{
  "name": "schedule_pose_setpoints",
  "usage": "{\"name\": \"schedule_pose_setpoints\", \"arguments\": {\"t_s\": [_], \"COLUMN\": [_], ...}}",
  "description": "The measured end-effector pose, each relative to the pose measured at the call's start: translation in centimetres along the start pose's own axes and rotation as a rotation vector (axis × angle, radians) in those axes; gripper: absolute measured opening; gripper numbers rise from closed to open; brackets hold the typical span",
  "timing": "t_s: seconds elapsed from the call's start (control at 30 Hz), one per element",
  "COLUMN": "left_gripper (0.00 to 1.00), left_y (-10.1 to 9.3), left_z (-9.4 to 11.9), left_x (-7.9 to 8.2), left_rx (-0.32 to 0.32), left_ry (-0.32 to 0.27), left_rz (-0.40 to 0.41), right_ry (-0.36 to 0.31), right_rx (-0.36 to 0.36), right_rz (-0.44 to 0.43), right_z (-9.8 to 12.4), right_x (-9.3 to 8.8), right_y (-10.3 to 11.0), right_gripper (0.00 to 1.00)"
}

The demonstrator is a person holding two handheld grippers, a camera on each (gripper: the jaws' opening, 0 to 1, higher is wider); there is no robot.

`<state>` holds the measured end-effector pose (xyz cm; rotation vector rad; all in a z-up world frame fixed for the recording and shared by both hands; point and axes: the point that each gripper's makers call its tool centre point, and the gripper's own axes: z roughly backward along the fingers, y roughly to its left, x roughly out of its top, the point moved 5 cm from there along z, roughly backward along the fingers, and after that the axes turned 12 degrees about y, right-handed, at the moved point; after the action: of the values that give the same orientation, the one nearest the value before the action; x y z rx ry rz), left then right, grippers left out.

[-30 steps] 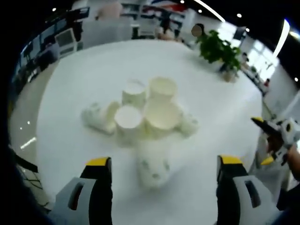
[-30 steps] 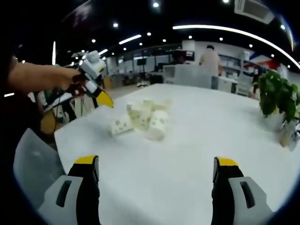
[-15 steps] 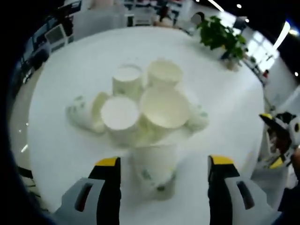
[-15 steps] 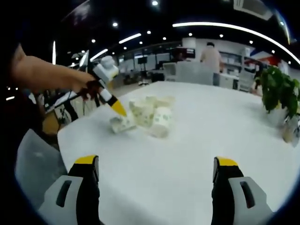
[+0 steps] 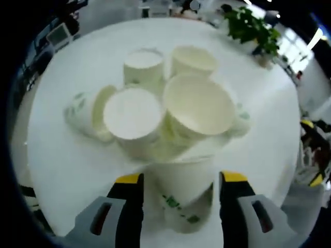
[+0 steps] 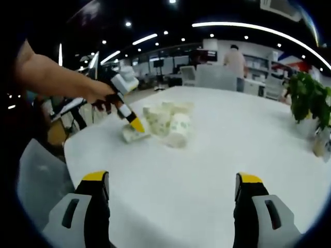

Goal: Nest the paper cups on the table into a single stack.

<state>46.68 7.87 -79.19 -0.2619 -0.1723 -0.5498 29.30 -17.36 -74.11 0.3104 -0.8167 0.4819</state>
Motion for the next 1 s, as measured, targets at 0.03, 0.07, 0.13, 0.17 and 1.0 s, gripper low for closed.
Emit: {"name": "schedule_pose_setpoints", "arguments": {"t_s": [0.03, 0.07, 0.13, 0.17, 1.0], "left_gripper": [0.58, 0.58, 0.58, 0.58, 0.46], "left_y": [0.0, 0.0, -0.1, -0.1, -0.7], "left_z": [0.0, -0.1, -0.5, -0.6, -0.7], "left_x": [0.0, 0.1, 0.0, 0.1, -0.1], "left_rx": [-0.002, -0.007, -0.005, -0.003, 0.009], "left_ry": [0.002, 0.002, 0.015, 0.017, -0.002], "left_rz": [0.007, 0.008, 0.005, 0.0, -0.046], "right_ry": [0.001, 0.002, 0.003, 0.004, 0.002], "right_rx": [0.0, -0.001, -0.002, -0.002, 0.0], "right_rz": [-0.002, -0.004, -0.01, -0.011, -0.046], "right_z": [0.0, 0.0, 0.0, 0.0, 0.2], "right_x": [-0.1, -0.1, -0.2, -0.3, -0.8], "right_y": [0.0, -0.1, -0.2, -0.2, -0.2], "right_gripper": [1.0, 1.0, 1.0, 1.0, 0.99]}}
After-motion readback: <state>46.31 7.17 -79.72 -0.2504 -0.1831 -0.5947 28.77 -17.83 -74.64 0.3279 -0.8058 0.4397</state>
